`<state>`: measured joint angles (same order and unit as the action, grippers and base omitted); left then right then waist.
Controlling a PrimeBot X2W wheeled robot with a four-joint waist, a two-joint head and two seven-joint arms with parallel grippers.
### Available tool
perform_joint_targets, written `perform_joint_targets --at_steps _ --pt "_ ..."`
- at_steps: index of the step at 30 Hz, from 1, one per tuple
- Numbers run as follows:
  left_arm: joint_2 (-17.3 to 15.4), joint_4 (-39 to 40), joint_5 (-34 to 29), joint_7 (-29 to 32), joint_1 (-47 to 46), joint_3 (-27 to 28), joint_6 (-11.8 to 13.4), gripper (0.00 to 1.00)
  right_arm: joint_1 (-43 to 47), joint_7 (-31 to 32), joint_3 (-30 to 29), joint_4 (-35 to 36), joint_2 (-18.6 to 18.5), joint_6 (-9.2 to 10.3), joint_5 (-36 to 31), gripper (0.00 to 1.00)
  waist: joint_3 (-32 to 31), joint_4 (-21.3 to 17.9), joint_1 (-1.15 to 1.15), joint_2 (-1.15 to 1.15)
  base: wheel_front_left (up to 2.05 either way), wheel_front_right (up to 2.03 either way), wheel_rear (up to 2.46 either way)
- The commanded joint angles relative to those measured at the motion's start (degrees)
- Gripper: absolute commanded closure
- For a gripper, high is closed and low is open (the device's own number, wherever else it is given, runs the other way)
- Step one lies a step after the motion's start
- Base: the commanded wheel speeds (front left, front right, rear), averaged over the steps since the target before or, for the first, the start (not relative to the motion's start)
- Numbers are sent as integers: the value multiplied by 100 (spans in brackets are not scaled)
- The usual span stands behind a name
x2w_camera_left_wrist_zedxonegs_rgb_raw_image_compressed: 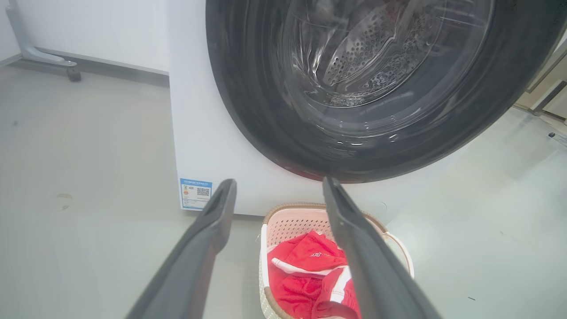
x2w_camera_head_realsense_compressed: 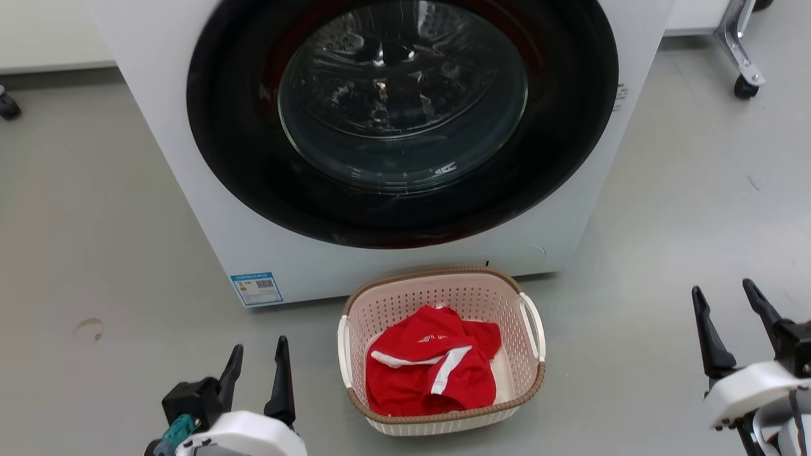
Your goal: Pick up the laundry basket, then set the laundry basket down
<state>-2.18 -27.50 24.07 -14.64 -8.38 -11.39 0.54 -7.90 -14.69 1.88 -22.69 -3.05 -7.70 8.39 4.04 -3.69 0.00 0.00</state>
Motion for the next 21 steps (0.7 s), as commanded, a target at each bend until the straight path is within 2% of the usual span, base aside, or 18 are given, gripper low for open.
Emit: perform_joint_targets --at_steps 1,14,15,21 --pt "-70 281 -111 -36 100 252 -36 0 132 -30 12 307 -89 21 -123 0 -175 66 0 0 0 0 0" --pt "-70 639 -224 -36 518 521 -96 0 815 -30 -297 1059 -3 21 -413 0 -429 144 0 0 0 0 0" --pt "-30 481 -193 1 611 342 -64 100 932 5 -390 904 127 -1 -361 100 -428 143 0 0 0 0 0" --pt "18 193 -114 30 753 360 -88 100 1098 38 -350 588 391 -1 -248 100 -435 149 0 0 0 0 0"
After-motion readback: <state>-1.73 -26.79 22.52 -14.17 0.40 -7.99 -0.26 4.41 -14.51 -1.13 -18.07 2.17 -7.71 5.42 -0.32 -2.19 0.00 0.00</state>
